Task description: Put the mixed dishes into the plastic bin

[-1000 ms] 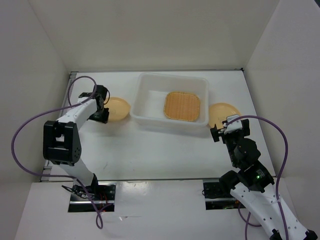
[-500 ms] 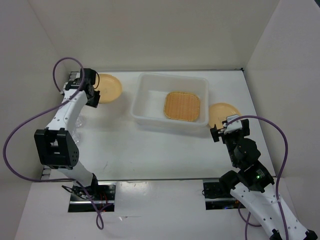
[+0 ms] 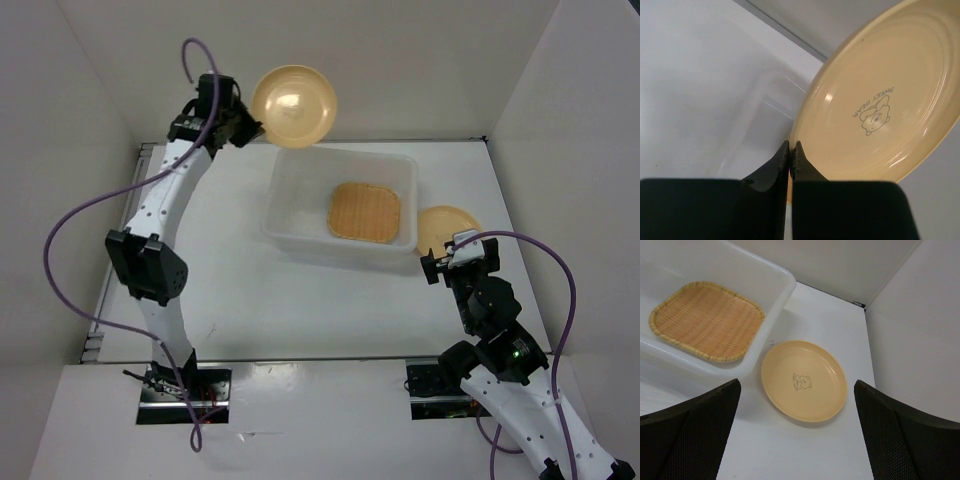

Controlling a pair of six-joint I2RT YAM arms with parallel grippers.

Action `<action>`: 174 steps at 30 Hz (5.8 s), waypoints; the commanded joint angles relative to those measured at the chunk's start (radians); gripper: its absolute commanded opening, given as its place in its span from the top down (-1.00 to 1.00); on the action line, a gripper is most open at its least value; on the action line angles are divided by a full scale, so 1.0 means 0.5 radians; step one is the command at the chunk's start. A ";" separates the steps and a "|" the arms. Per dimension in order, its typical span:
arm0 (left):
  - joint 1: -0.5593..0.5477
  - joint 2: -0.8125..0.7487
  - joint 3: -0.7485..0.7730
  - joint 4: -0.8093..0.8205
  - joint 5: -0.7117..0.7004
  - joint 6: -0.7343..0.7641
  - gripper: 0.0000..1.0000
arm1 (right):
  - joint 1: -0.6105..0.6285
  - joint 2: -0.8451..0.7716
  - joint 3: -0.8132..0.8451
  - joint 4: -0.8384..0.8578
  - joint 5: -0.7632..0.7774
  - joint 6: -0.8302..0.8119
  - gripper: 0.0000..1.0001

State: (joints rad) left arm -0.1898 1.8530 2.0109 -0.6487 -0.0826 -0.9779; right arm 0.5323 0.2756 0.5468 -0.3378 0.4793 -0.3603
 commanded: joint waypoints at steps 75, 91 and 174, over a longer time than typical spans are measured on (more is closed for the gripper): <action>-0.455 -0.097 0.637 -0.935 -1.348 0.553 -1.00 | -1.092 2.102 1.333 -0.503 -0.783 0.227 -0.96; -0.213 -0.988 -0.782 -0.411 -0.608 0.581 -1.00 | -1.859 2.271 0.990 -0.380 -1.425 -0.150 -0.96; -0.074 -1.095 -1.138 -0.393 -0.513 0.526 -1.00 | -1.044 2.559 2.039 -0.377 -1.477 0.484 1.00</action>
State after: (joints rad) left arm -0.2481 1.3663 1.3991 -0.8188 -0.3138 -0.7292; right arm -0.0422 1.5059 1.5616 -0.5541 -0.2329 -0.0910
